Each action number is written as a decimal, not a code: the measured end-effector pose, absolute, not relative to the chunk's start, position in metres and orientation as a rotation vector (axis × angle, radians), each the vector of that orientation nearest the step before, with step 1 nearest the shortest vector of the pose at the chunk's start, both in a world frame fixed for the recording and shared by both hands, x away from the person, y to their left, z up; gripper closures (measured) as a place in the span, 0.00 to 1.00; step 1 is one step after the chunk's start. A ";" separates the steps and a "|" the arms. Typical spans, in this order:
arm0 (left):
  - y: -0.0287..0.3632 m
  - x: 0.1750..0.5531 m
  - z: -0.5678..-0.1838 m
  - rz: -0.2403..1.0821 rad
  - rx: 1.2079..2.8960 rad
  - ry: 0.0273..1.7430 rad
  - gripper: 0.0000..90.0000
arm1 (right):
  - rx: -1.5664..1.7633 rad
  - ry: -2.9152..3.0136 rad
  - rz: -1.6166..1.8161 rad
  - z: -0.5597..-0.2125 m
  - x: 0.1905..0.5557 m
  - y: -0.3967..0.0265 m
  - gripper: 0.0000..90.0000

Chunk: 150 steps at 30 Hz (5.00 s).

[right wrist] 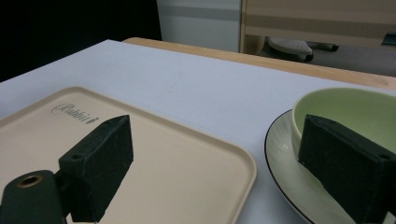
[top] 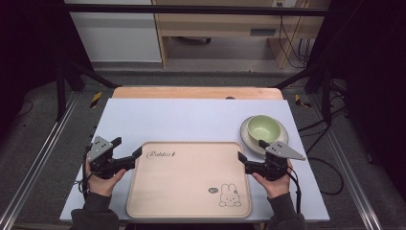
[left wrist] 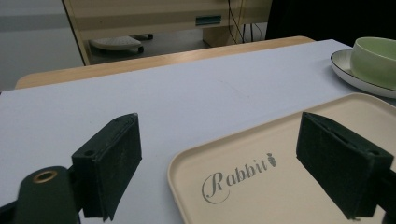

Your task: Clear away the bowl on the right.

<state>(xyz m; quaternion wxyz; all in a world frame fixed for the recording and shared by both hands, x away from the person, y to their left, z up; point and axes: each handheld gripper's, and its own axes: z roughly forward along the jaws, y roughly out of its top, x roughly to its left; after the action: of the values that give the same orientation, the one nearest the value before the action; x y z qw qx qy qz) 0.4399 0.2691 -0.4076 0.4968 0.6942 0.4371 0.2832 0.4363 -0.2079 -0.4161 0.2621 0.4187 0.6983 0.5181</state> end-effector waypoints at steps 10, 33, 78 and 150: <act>0.268 0.440 -0.409 0.690 1.686 1.066 0.15 | 1.173 1.874 1.383 -0.414 0.438 -0.212 0.14; 0.265 0.440 -0.409 0.687 1.693 1.054 0.16 | 1.250 1.852 1.308 -0.407 0.452 -0.226 0.16; 0.263 0.444 -0.410 0.681 1.704 1.057 0.17 | 1.480 1.800 1.075 -0.409 0.520 -0.268 0.28; 0.256 0.445 -0.414 0.693 1.740 1.047 0.18 | 1.861 1.848 0.902 -0.450 0.568 -0.292 0.83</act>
<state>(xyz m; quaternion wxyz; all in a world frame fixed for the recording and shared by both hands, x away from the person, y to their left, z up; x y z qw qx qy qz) 0.4448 0.2561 -0.4142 0.4776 0.7124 0.4288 0.2838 0.5685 -0.2922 -0.4498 0.1830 0.6596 0.6551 0.3197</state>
